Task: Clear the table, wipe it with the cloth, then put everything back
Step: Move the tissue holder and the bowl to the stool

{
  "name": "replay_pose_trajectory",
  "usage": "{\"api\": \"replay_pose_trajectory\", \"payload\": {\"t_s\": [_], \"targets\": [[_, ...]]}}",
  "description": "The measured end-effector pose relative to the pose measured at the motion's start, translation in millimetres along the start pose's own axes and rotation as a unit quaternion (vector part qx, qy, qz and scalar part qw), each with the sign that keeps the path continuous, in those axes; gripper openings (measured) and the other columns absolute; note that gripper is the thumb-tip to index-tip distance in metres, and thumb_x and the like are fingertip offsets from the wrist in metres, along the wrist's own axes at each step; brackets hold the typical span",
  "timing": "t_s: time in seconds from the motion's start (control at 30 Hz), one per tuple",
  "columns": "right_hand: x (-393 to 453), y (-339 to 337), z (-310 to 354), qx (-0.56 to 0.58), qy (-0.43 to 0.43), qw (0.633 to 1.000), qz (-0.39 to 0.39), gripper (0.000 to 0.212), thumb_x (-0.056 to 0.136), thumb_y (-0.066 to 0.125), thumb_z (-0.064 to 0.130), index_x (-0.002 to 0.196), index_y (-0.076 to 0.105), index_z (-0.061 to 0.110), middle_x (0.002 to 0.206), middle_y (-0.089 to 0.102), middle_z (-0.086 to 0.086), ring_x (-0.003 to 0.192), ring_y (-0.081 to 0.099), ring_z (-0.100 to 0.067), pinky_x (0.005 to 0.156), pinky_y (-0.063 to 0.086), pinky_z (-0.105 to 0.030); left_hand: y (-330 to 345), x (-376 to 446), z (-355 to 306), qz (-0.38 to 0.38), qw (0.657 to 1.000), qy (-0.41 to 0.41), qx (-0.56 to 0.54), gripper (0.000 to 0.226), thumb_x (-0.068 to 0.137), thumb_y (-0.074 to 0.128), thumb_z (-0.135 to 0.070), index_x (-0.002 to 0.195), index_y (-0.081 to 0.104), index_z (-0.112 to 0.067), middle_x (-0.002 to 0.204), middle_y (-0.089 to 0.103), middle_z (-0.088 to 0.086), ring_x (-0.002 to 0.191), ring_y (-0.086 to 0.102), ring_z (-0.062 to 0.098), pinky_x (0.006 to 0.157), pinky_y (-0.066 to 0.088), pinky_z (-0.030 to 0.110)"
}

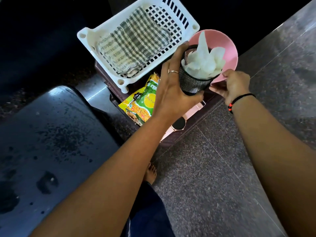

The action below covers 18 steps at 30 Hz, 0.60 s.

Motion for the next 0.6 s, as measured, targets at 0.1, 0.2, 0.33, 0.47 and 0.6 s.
{"api": "replay_pose_trajectory", "payload": {"t_s": [0.1, 0.2, 0.33, 0.47, 0.6], "targets": [[3.0, -3.2, 0.3, 0.030, 0.007, 1.000, -0.005, 0.014, 0.087, 0.045, 0.002, 0.100, 0.050, 0.004, 0.106, 0.059, -0.018, 0.085, 0.064, -0.031, 0.050, 0.058, -0.033, 4.7, 8.3, 5.4, 0.021, 0.999, 0.013, 0.022, 0.105, 0.058, 0.085, -0.020, 0.146, 0.027, -0.016, 0.134, 0.043, 0.008, 0.103, 0.034, -0.024, 0.086, 0.028, -0.007], [3.9, -7.7, 0.2, 0.044, 0.000, 0.999, -0.026, 0.022, 0.087, 0.044, -0.001, 0.107, 0.052, 0.001, 0.106, 0.058, -0.015, 0.098, 0.061, -0.033, 0.058, 0.061, -0.042, 8.6, 11.4, 9.2, 0.030, 0.999, 0.024, 0.018, 0.100, 0.058, 0.085, -0.016, 0.143, 0.033, -0.013, 0.129, 0.044, 0.009, 0.106, 0.044, -0.006, 0.089, 0.036, 0.001], [5.4, -12.7, 0.7, 0.048, 0.001, 0.998, -0.046, 0.035, 0.087, 0.043, -0.001, 0.121, 0.051, -0.001, 0.098, 0.058, -0.009, 0.097, 0.060, -0.033, 0.058, 0.061, -0.043, 9.3, 17.5, 13.4, 0.007, 1.000, 0.019, 0.009, 0.099, 0.060, 0.083, -0.017, 0.144, 0.030, -0.010, 0.133, 0.041, 0.005, 0.120, 0.047, 0.008, 0.096, 0.041, 0.011], [7.0, -20.3, 0.0, 0.035, -0.002, 0.998, -0.053, 0.031, 0.086, 0.041, -0.003, 0.116, 0.052, 0.002, 0.091, 0.055, -0.002, 0.098, 0.059, -0.032, 0.060, 0.061, -0.044, 6.3, 27.0, 14.8, -0.006, 0.999, -0.002, 0.038, 0.100, 0.060, 0.080, -0.016, 0.146, 0.027, -0.011, 0.134, 0.038, -0.001, 0.115, 0.040, -0.003, 0.088, 0.032, -0.003], [5.3, -23.1, 0.2, 0.024, -0.011, 0.999, -0.044, 0.026, 0.086, 0.041, -0.003, 0.110, 0.050, 0.005, 0.090, 0.053, 0.000, 0.091, 0.060, -0.026, 0.060, 0.061, -0.043, 6.6, 35.4, 14.8, 0.018, 0.993, -0.028, 0.113, 0.095, 0.060, 0.078, -0.028, 0.142, 0.031, -0.017, 0.136, 0.047, 0.000, 0.117, 0.051, 0.014, 0.095, 0.041, 0.023]]}}
Point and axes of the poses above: each hand's wrist, its own x-axis towards the middle knuckle, its own y-axis out of the palm, z = x × y, the point moved 2 cm from there along x, towards the middle knuckle
